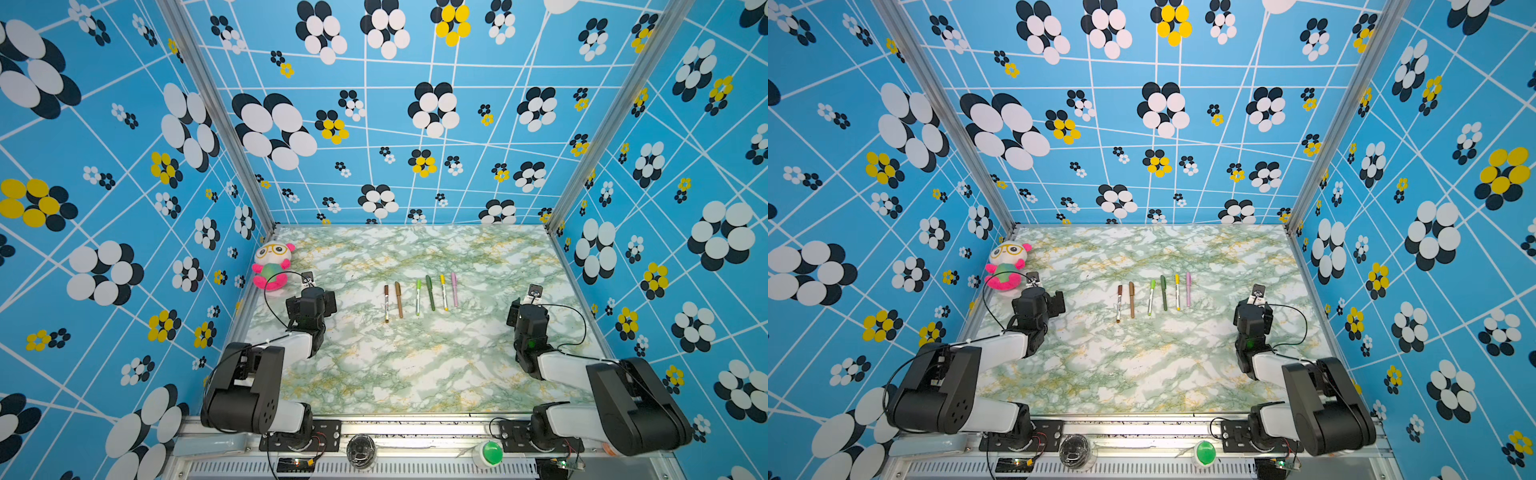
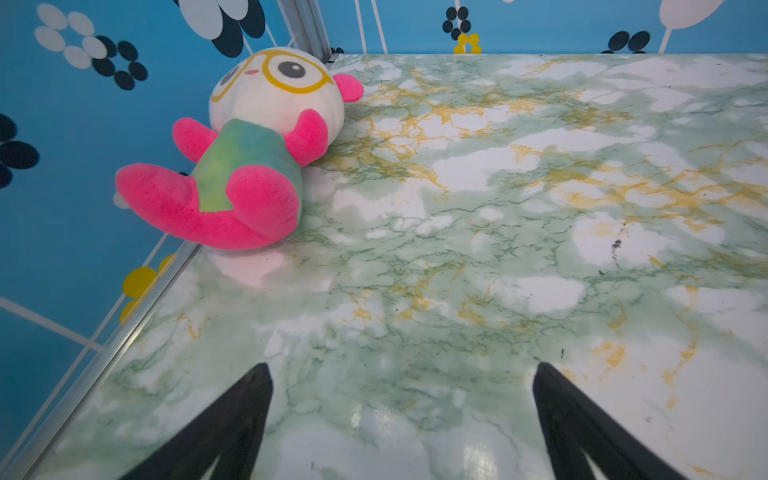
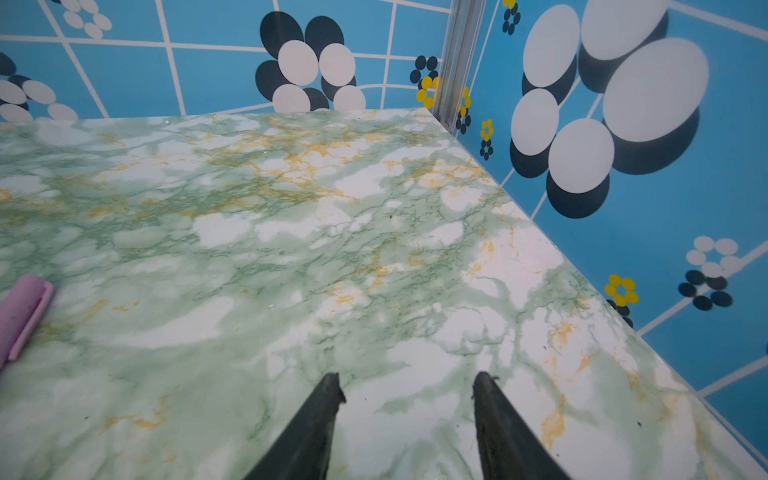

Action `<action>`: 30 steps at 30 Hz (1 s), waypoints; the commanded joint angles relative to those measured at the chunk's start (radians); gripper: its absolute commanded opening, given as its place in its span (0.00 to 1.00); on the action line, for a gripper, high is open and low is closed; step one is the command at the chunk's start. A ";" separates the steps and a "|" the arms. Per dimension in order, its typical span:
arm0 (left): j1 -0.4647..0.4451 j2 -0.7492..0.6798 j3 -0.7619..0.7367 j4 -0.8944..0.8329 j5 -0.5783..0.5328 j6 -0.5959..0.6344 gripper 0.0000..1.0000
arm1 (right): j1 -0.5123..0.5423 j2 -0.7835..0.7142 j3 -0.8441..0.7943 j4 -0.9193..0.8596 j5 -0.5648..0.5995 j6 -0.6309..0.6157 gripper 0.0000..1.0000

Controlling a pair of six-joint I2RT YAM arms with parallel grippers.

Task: Insert the pens into the pen caps

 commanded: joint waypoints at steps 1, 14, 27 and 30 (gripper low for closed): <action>0.028 0.009 -0.010 0.138 0.105 0.041 0.99 | -0.011 0.087 -0.006 0.244 -0.106 -0.049 0.54; 0.081 0.058 -0.058 0.262 0.348 0.068 0.99 | -0.136 0.118 0.147 -0.039 -0.385 -0.010 0.99; 0.083 0.060 -0.050 0.244 0.355 0.067 0.99 | -0.137 0.117 0.146 -0.038 -0.386 -0.012 0.99; 0.088 0.061 -0.047 0.240 0.364 0.062 0.99 | -0.136 0.117 0.146 -0.039 -0.386 -0.011 0.99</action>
